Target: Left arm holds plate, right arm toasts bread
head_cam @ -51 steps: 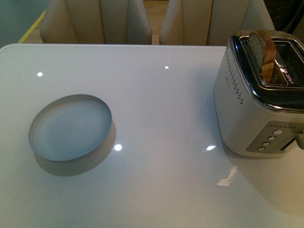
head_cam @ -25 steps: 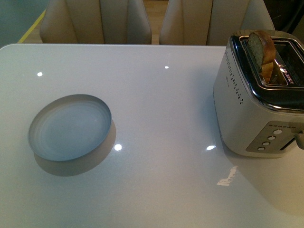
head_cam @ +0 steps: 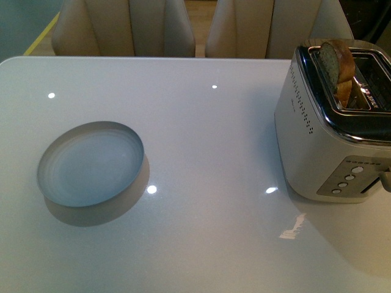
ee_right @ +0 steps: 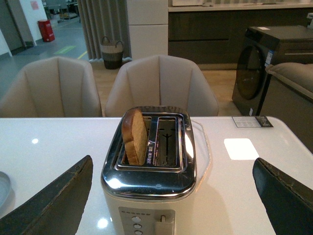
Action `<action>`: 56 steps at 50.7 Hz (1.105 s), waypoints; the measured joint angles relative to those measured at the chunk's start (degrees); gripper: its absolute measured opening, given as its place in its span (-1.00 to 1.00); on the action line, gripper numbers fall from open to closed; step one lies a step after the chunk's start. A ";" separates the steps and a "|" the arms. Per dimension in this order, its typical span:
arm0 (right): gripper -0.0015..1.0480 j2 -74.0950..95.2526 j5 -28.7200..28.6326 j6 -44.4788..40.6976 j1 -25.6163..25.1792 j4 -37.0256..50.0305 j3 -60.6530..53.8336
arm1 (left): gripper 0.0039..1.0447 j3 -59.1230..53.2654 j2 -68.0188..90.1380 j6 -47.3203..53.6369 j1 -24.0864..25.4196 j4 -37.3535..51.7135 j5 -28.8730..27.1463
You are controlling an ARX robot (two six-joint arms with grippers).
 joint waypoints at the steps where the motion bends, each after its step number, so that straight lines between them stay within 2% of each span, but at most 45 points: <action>1: 0.83 0.00 0.00 0.00 0.00 0.00 0.00 | -0.95 0.00 0.00 0.00 0.00 0.00 0.00; 5: 0.83 0.00 0.00 0.00 0.00 0.00 0.00 | -0.92 0.00 0.00 -0.04 0.00 0.00 0.00; 9: 0.83 0.00 0.00 0.00 0.00 0.00 0.00 | -0.55 0.00 0.00 0.00 0.00 0.00 0.00; 33: 0.83 0.00 0.00 0.00 0.00 0.00 0.00 | 0.89 0.00 0.00 0.00 0.00 0.00 0.00; 56: 0.83 0.00 0.00 0.00 0.00 0.00 0.00 | 0.87 0.00 0.00 0.11 0.00 -0.02 0.00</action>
